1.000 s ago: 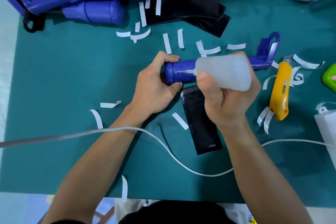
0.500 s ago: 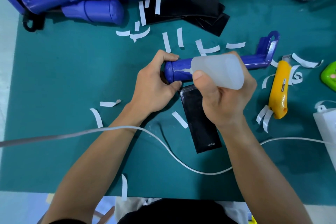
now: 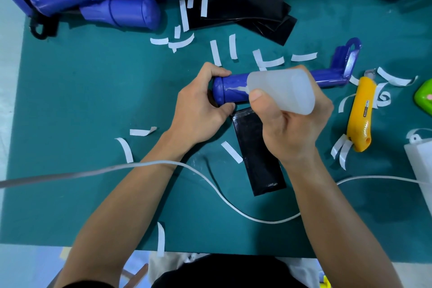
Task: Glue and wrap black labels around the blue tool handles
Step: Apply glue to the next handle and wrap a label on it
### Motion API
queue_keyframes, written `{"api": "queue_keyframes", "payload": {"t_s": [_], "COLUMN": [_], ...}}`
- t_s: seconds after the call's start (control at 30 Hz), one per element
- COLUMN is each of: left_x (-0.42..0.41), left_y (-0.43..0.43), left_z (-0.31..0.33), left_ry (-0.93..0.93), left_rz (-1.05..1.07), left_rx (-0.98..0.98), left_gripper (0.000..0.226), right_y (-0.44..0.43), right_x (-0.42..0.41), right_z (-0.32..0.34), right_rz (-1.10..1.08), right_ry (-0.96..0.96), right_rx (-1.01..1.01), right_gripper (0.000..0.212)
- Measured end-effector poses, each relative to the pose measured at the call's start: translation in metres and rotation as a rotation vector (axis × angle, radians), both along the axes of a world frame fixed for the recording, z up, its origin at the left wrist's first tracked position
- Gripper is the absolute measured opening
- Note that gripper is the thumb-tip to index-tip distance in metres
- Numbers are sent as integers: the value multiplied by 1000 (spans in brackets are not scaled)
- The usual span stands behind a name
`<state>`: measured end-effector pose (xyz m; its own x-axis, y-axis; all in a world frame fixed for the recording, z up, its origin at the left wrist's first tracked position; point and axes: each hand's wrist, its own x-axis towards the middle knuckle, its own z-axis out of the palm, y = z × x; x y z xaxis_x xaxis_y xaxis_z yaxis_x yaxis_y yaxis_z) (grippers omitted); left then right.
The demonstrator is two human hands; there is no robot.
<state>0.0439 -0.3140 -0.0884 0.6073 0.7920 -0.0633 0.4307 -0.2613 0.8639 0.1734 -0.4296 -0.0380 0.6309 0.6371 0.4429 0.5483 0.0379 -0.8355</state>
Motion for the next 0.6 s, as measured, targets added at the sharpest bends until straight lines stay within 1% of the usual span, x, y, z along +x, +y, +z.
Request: {"api": "queue_keyframes", "payload": {"t_s": [0.1,0.6], "left_x": [0,0], "left_y": [0,1], "left_z": [0,-2], "left_ry": [2,8], "left_rz": [-5,-7], "left_rx": [6,23], "left_gripper": [56,54], "right_y": [-1,-1], "right_x": [0,0], "right_z": [0,3], "right_rz": [-9,8], "right_ry": [-30,-30], "right_rx": [-15,-2], "right_gripper": [36,34]}}
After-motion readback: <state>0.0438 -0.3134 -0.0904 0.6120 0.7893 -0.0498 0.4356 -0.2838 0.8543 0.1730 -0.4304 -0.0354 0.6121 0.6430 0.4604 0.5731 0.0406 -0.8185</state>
